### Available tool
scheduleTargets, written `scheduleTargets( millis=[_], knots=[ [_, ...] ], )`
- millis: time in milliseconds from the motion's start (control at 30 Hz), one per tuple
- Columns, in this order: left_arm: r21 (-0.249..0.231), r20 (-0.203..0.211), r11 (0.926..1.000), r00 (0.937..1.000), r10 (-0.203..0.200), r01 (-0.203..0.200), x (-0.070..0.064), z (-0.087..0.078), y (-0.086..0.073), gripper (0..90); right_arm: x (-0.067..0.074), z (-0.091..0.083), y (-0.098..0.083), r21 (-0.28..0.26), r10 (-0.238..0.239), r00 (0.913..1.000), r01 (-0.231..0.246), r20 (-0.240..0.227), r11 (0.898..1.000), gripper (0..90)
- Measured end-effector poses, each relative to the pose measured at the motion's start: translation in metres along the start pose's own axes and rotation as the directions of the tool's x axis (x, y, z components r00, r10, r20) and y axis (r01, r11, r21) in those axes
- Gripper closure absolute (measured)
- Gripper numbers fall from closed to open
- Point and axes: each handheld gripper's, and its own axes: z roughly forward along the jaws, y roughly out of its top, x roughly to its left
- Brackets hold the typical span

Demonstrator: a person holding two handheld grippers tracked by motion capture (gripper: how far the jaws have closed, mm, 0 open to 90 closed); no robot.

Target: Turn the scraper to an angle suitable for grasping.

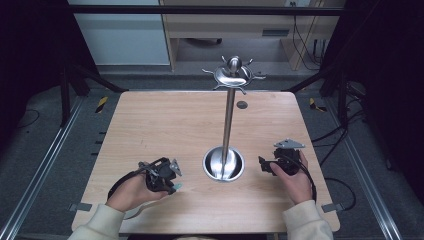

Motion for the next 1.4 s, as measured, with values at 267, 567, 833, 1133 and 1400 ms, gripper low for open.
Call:
scheduleTargets(
  millis=[267, 567, 833, 1133, 1400],
  knots=[
    [-0.088, -0.042, 0.9958, 0.9987, -0.027, 0.023, 0.005, -0.029, 0.001, 74.0, 0.001, 0.000, 0.000, -0.007, -0.005, 0.9999, 0.005, -0.016, 1.000, 7.4],
    [-0.167, -0.073, 0.9855, 0.9964, -0.044, 0.031, 0.005, -0.045, -0.003, 74.1, 0.002, 0.001, 0.000, -0.001, -0.011, 0.9998, 0.011, -0.017, 1.000, 7.3],
    [-0.235, -0.096, 0.9710, 0.9933, -0.065, 0.041, 0.004, -0.065, -0.008, 74.1, 0.003, 0.002, 0.000, -0.002, -0.018, 0.9997, 0.018, -0.017, 1.000, 7.3],
    [-0.290, -0.109, 0.9560, 0.9907, -0.081, 0.047, 0.002, -0.077, -0.010, 74.1, 0.003, 0.003, 0.000, 0.006, -0.017, 0.9997, 0.017, -0.018, 1.000, 7.3],
    [-0.325, -0.116, 0.9447, 0.9894, -0.087, 0.045, 0.001, -0.089, -0.008, 74.1, 0.003, 0.002, 0.000, 0.004, -0.014, 0.9997, 0.014, -0.020, 1.000, 7.3]
  ],
)
